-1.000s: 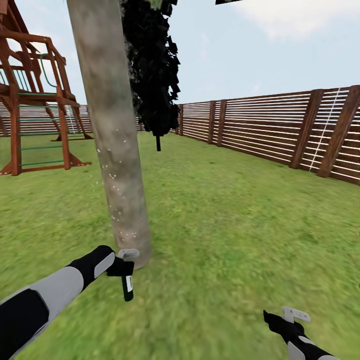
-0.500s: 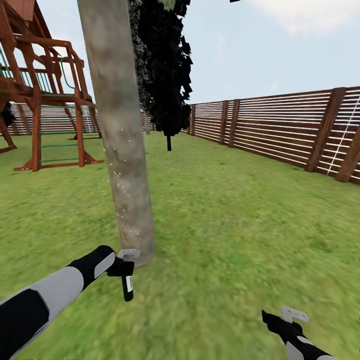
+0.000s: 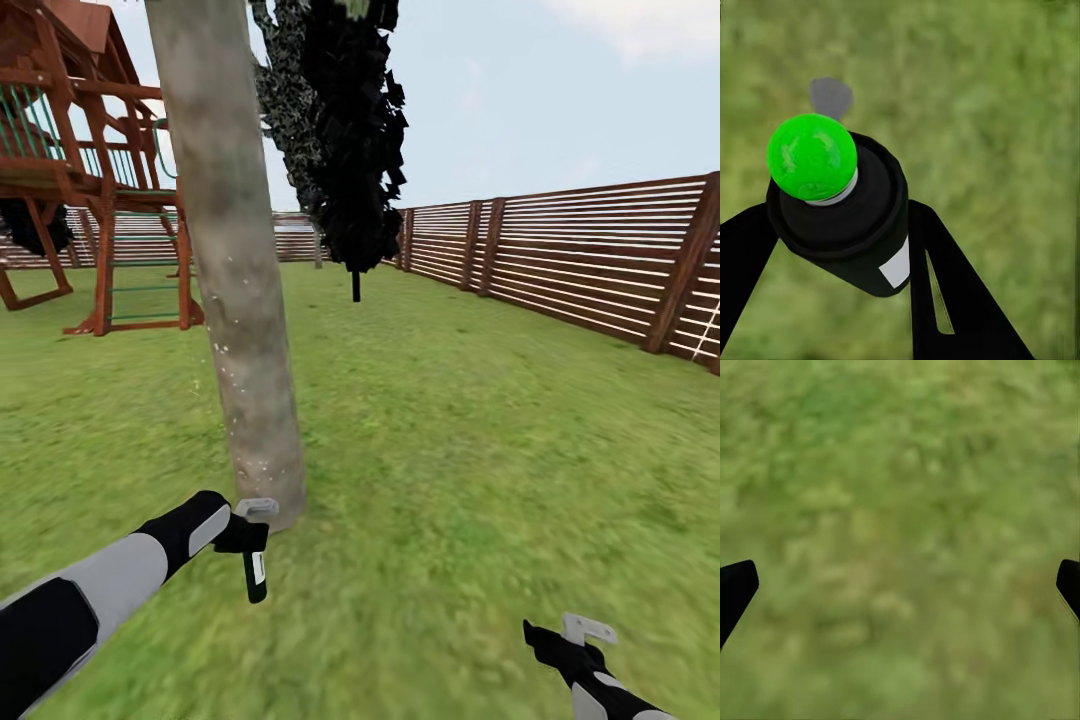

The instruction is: In the garden, pick up the pesticide atomizer on the floor and spray pesticide onto both trees until each tree trunk is fully covered.

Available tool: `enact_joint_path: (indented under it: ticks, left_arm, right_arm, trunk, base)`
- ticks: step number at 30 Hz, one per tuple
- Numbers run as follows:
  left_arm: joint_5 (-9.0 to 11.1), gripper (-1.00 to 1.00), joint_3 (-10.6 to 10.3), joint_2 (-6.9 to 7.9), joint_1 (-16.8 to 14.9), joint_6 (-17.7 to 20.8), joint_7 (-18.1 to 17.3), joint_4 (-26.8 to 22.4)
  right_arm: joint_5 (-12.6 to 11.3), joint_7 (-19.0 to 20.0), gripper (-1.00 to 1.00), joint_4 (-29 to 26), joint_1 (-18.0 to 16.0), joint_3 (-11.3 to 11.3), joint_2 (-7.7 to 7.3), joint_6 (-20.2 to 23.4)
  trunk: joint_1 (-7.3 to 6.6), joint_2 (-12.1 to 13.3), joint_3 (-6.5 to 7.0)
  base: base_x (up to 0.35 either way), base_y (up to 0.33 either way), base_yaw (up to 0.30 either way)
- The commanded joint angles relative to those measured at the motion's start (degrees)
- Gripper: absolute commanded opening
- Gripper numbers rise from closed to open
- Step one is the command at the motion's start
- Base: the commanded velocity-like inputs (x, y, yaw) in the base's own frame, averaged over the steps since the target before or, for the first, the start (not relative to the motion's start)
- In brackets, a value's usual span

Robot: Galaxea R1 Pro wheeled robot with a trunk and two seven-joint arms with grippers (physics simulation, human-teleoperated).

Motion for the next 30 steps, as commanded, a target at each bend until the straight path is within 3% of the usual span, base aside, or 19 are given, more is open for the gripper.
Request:
enact_joint_path:
  ticks: [1, 10, 14, 16, 30]
  left_arm:
    - [-0.2, -1.00, -0.2, 0.01, -0.1, 0.1, -0.3, 0.0]
    - [-0.2, -1.00, -0.2, -0.07, -0.1, 0.1, -0.3, 0.0]
    - [-0.2, -1.00, -0.2, -1.87, -0.1, 0.1, -0.3, 0.0]
    - [-0.2, -1.00, -0.2, -2.10, -0.1, 0.1, -0.2, 0.0]
    - [-0.2, -1.00, -0.2, -2.01, -0.1, 0.1, -0.1, 0.9]
  right_arm:
    - [-0.6, 0.2, 1.00, 0.1, 0.0, 0.5, -0.02, -0.2]
    - [-0.5, 0.2, 1.00, 0.1, 0.0, 0.5, 0.00, -0.1]
    - [-0.5, 0.2, 1.00, 0.1, 0.0, 0.5, 0.00, -0.1]
    - [-0.5, 0.2, 1.00, 0.0, 0.0, 0.5, -0.01, -0.1]
    - [-0.5, 0.1, 1.00, 0.0, 0.0, 0.5, 0.01, -0.1]
  trunk:
    - [0.00, 0.0, -0.06]
    - [0.00, 0.0, -0.06]
    - [0.00, 0.0, -0.06]
    - [0.00, 0.0, -0.06]
    - [0.00, 0.0, -0.06]
  base:
    - [0.083, -0.317, 0.271]
    - [0.119, -0.313, 0.271]
    - [0.106, -0.303, 0.158]
    - [0.012, -0.305, 0.025]
    - [0.001, -0.306, 0.232]
